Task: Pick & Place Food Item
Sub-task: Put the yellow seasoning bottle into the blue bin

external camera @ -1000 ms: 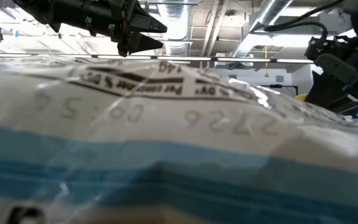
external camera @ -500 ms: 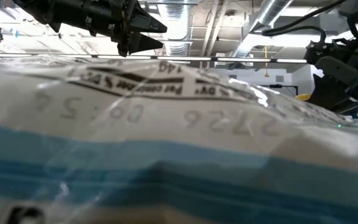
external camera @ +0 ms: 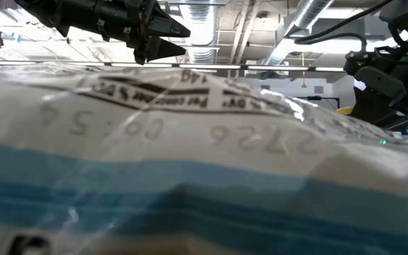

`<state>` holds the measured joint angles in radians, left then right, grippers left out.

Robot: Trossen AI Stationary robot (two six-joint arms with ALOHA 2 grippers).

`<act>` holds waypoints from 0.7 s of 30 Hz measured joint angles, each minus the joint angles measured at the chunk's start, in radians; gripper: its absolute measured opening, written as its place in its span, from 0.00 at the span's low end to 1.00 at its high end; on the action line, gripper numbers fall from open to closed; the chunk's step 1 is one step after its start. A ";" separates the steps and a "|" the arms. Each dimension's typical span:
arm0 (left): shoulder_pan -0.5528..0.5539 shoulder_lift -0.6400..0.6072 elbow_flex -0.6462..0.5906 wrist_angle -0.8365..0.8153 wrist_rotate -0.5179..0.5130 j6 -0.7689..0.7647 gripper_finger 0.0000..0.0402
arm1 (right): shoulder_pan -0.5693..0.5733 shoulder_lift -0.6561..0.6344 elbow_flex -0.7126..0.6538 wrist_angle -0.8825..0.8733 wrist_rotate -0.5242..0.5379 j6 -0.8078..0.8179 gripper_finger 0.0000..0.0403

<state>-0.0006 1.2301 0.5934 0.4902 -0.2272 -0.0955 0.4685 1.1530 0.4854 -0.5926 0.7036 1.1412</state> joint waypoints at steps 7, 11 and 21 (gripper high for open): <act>0.000 0.000 0.000 0.000 0.000 -0.017 0.73 | 0.001 0.000 0.000 0.003 0.002 0.000 0.51; 0.000 0.000 0.000 0.000 0.000 -0.017 0.73 | 0.002 0.000 0.000 0.003 0.001 0.000 0.54; 0.000 0.000 0.000 0.000 0.000 -0.017 0.73 | 0.002 0.000 0.000 0.003 0.002 0.000 0.50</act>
<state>-0.0006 1.2302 0.5933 0.4902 -0.2269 -0.1127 0.4702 1.1530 0.4854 -0.5895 0.7052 1.1412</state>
